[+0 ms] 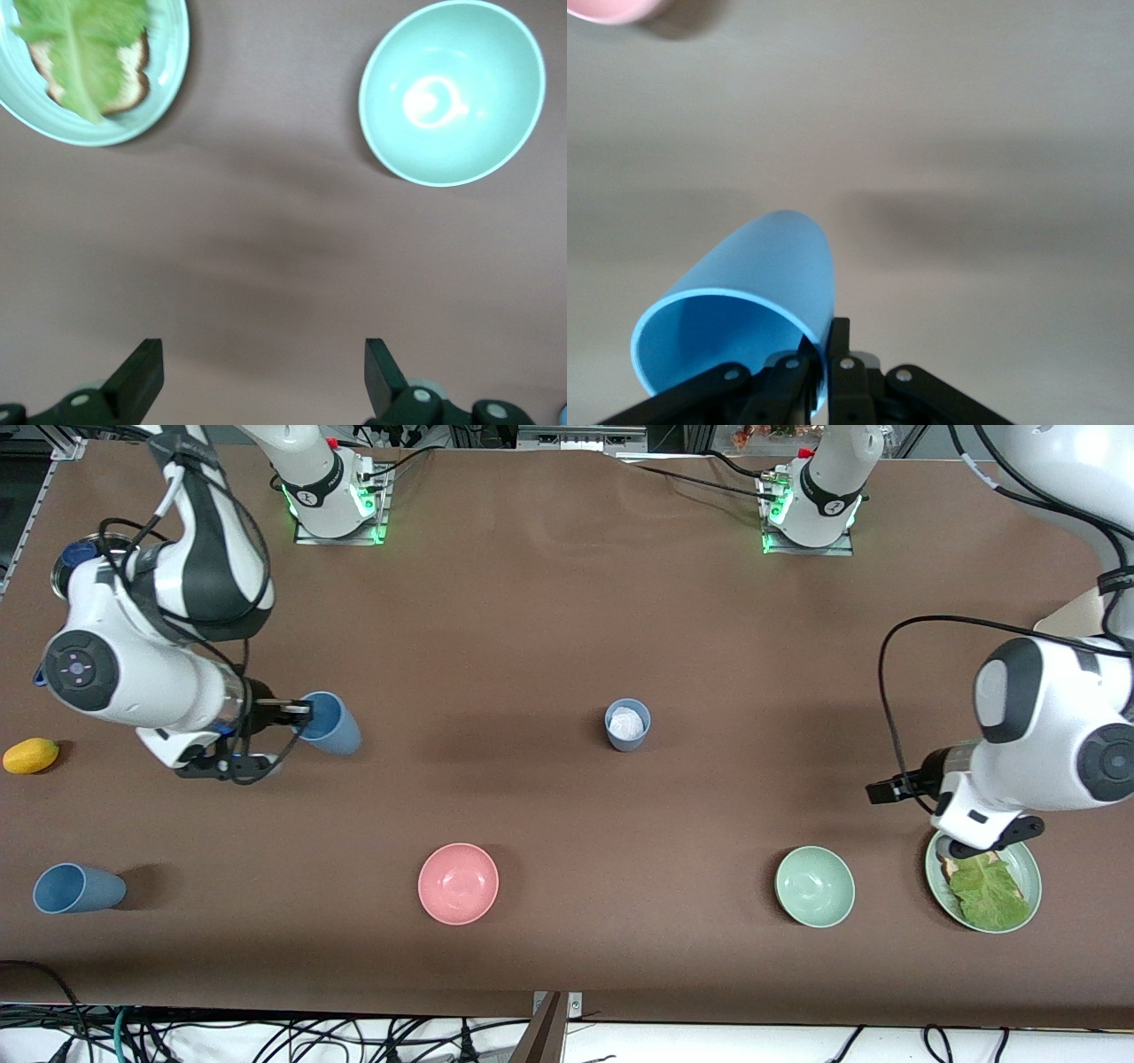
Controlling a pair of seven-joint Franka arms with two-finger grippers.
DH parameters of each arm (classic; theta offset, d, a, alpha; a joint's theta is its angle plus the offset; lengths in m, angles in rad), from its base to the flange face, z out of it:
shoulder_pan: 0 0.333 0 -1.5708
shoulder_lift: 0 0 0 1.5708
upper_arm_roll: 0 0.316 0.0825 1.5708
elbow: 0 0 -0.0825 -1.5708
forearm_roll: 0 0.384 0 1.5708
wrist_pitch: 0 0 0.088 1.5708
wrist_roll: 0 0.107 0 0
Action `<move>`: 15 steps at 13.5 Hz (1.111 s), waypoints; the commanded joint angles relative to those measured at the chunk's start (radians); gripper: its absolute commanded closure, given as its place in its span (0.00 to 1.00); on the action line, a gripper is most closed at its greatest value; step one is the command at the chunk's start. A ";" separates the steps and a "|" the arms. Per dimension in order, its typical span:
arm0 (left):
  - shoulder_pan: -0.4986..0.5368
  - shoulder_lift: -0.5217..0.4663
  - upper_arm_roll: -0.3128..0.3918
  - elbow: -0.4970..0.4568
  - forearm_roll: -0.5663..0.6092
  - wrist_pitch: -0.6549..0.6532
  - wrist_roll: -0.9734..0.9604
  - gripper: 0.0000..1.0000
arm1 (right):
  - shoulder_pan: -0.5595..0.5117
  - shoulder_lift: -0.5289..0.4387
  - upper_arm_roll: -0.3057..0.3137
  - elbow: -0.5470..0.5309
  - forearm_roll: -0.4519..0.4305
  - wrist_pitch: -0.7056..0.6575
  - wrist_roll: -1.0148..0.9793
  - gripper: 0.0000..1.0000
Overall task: Stack blue cups with both arms
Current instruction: 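Move the right gripper's cup over the tissue cup while the left gripper retracts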
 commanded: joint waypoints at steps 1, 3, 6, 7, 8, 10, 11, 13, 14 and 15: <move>0.033 -0.020 -0.015 0.008 0.024 -0.035 0.080 0.00 | 0.091 0.079 -0.006 0.145 0.026 -0.041 0.149 1.00; 0.032 -0.020 -0.016 0.008 0.024 -0.036 0.083 0.00 | 0.157 0.123 -0.005 0.202 0.029 -0.027 0.280 1.00; 0.037 -0.030 -0.015 0.008 0.023 -0.068 0.166 0.00 | 0.309 0.226 -0.006 0.329 0.065 0.003 0.586 1.00; 0.043 -0.042 -0.015 0.007 0.023 -0.105 0.193 0.00 | 0.350 0.251 -0.006 0.355 0.067 0.025 0.693 1.00; 0.046 -0.053 -0.015 0.007 0.023 -0.133 0.206 0.00 | 0.384 0.261 -0.006 0.357 0.067 0.055 0.774 1.00; 0.046 -0.090 -0.016 0.005 0.023 -0.150 0.211 0.00 | 0.427 0.275 -0.005 0.360 0.067 0.108 0.857 1.00; 0.044 -0.116 -0.017 0.004 0.023 -0.153 0.212 0.00 | 0.451 0.275 -0.006 0.361 0.067 0.124 0.886 1.00; 0.044 -0.182 -0.018 -0.016 0.023 -0.185 0.235 0.00 | 0.498 0.275 -0.006 0.364 0.067 0.184 0.955 1.00; 0.035 -0.237 -0.015 -0.045 0.021 -0.183 0.299 0.00 | 0.516 0.281 -0.005 0.367 0.067 0.222 0.998 1.00; 0.033 -0.272 -0.016 -0.076 0.011 -0.174 0.324 0.00 | 0.530 0.289 -0.005 0.374 0.067 0.255 1.038 1.00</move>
